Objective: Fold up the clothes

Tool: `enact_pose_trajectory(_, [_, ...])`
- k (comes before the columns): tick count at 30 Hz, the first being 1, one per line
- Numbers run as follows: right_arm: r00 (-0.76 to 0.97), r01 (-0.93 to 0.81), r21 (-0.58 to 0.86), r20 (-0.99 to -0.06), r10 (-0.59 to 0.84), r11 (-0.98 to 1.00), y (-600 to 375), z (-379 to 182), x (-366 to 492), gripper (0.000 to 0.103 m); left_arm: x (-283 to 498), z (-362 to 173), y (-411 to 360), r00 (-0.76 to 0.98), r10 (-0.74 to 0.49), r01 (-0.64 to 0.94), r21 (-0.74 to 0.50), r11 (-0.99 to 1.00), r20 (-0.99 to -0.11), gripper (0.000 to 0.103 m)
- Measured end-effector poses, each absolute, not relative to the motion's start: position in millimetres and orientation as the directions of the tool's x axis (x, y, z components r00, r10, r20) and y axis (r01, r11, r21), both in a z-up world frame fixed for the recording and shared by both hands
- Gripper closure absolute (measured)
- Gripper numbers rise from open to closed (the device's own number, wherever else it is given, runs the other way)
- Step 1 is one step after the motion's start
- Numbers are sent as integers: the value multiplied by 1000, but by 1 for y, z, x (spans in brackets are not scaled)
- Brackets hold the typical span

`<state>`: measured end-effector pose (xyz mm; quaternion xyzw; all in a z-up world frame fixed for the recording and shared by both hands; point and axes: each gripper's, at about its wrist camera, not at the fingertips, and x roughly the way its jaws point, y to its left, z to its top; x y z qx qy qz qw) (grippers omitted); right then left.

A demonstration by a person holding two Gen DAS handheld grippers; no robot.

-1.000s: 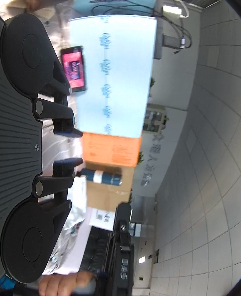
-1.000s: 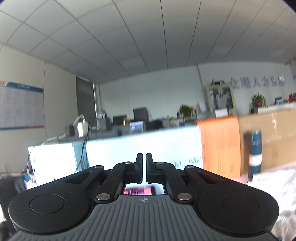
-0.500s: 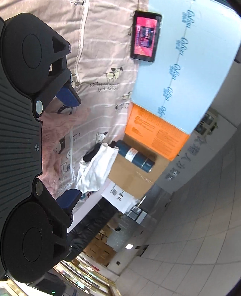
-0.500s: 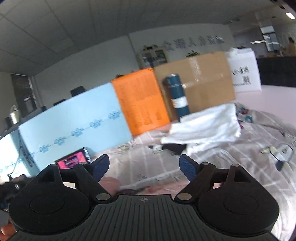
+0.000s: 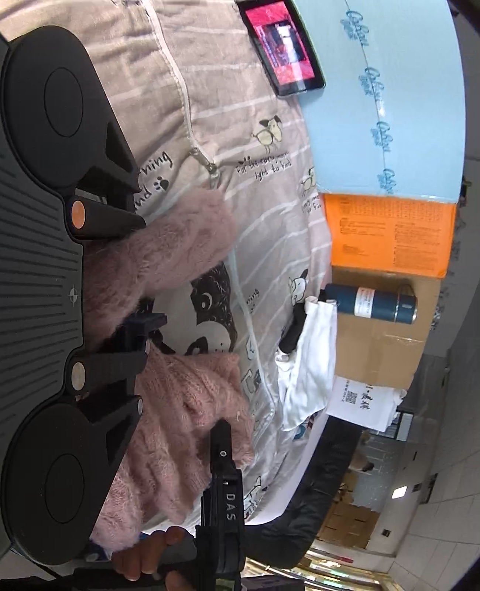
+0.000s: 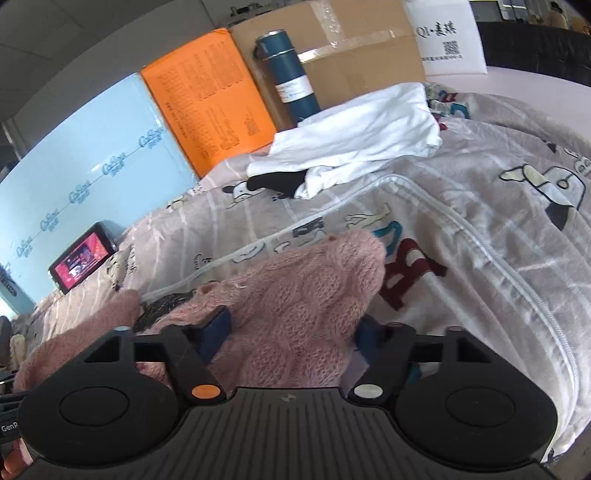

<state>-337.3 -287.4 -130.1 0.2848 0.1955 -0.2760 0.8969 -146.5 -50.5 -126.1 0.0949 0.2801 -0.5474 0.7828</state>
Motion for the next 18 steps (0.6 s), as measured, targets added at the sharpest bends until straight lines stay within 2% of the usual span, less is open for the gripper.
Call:
enact_pose_trajectory(2, [786,586,407,-497,-368,701,-285,-131,-333,77,-151,-121,-28,291,-819,889,-176,423,-494,90])
enact_pose_trajectory(3, [793,575,409,-491,-360,708,-283,-132,-331,80,-154,-118,-16,324,-823,877,-179,447,-467,91])
enact_pose_trajectory(5, [820,542,424,-458,-345,726,-281,-129,-329,82,-159,-112,7,401,-821,847,-175,501,-407,96])
enact_pose_trajectory(8, [873,466,432,-367,-322,772,-271,-105,-321,83,-152,-97,39,537,-779,768,-195,610,-323,98])
enact_pose_trajectory(13, [926,368,422,-243,-287,828,-254,-73,-304,84,-136,-73,72,706,-676,655,-169,736,-209,99])
enact_pose_trajectory(18, [942,336,388,-144,-304,858,-248,-45,-283,86,-116,-48,81,812,-580,573,-92,814,-70,99])
